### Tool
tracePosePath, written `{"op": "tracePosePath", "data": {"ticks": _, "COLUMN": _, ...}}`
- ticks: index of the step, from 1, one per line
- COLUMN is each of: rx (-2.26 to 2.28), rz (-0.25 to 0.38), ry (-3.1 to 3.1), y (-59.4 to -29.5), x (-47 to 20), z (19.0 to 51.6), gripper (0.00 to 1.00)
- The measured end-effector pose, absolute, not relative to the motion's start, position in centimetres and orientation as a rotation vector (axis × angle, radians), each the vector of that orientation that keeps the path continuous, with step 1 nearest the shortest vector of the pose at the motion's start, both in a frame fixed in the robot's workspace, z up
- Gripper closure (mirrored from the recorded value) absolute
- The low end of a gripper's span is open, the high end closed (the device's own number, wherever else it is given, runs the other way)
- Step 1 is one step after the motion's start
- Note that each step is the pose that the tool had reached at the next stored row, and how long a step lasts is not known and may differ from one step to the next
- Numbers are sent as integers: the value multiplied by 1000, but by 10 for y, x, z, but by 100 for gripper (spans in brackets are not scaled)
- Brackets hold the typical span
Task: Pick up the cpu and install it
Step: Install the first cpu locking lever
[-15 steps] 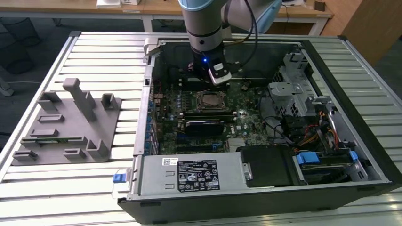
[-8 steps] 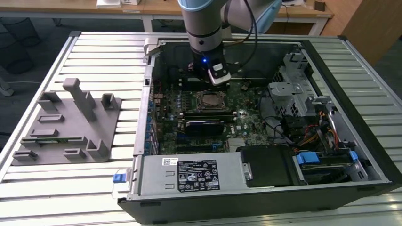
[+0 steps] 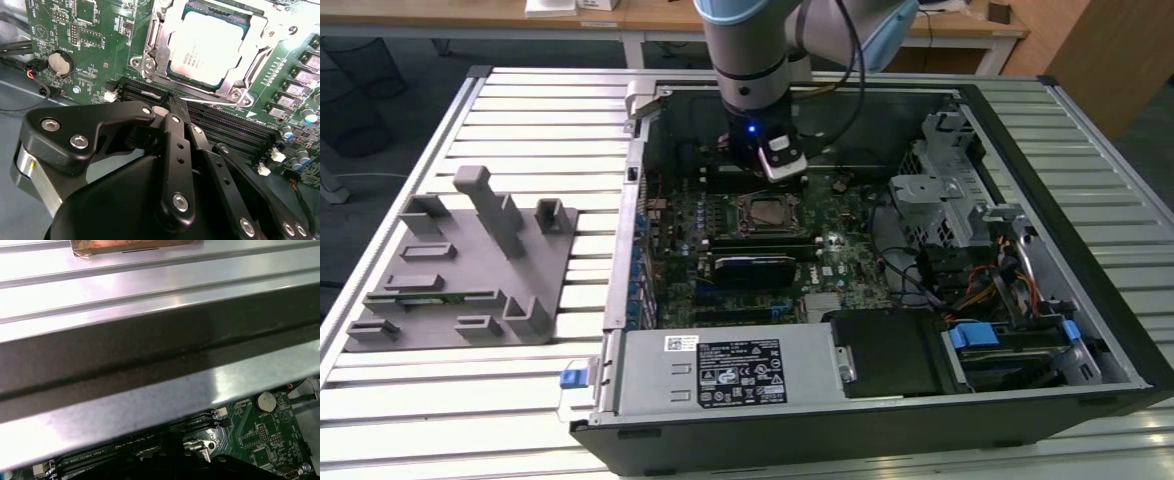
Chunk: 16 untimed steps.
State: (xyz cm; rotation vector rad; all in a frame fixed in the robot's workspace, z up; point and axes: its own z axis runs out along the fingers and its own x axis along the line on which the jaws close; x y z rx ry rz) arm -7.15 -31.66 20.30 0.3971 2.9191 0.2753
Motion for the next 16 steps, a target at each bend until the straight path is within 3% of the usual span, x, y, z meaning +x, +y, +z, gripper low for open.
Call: {"op": "tracePosePath", "data": {"ticks": 16, "rx": 425, "rz": 270, "ry": 2909, "y": -314, "x": -72, "z": 201, "gripper": 89}}
